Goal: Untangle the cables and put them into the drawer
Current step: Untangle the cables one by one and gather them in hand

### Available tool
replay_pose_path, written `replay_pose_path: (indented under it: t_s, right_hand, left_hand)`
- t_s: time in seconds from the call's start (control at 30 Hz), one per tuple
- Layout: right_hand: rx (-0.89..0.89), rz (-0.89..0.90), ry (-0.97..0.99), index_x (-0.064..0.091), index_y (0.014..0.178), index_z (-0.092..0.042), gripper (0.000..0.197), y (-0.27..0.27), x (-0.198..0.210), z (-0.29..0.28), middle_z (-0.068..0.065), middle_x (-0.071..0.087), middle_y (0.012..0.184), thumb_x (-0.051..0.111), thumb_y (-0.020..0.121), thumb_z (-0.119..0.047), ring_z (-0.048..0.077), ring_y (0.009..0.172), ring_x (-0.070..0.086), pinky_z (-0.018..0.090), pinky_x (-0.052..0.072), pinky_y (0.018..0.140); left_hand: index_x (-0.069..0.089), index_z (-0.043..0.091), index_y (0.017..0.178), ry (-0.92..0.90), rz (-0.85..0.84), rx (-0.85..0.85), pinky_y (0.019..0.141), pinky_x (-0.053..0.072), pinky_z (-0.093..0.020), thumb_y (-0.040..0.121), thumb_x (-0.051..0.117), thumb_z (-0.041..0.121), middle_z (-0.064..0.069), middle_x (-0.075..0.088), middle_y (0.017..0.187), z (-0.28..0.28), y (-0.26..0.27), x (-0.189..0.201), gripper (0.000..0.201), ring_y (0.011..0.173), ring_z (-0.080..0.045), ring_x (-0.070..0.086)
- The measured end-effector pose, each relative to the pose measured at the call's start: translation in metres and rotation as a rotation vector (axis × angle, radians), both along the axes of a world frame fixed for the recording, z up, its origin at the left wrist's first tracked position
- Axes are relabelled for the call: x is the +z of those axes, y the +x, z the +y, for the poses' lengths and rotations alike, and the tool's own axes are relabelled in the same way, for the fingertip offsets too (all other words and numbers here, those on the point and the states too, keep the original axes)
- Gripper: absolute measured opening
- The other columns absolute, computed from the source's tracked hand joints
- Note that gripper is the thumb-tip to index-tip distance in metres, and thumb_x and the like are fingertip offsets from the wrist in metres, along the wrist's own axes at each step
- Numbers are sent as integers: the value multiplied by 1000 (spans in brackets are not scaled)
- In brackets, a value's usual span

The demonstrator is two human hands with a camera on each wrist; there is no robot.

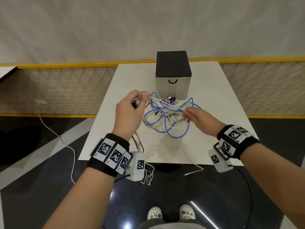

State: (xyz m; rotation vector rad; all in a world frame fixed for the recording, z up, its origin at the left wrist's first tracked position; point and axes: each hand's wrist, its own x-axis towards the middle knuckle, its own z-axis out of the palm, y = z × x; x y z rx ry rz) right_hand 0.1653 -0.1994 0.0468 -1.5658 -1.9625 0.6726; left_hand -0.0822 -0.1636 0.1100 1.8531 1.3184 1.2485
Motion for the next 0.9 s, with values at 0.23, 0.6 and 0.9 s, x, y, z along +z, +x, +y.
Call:
replay_pose_path:
  t_s: [0.23,0.6,0.9]
  right_hand:
    - [-175,-271,-23,56,79,-16,27,34,-2,40,6,62,85,37,99,-15,29,81,55,45,48,79]
    - [-366,23,271,67,100,-16,27,26,57,85,14,49,95,41,101,-24,24,83,54,31,45,87]
    - [17,-328,420,68,104,-12,27,-14,81,56,3,46,84,48,98,-30,15,73,46,30,38,67]
  left_hand:
    - [64,10,89,-17,-42,118,50,29,-13,97,60,33,9,42,56,16,-12,-4,25,49,-5,41]
    - [-7,34,157,-248,-26,-56,51,40,-7,96,61,33,4,48,63,11,30,-4,91,50,-2,48]
    - [42,40,140,-112,66,-219,53,35,-17,97,59,33,0,39,63,21,55,1,47,51,-6,36]
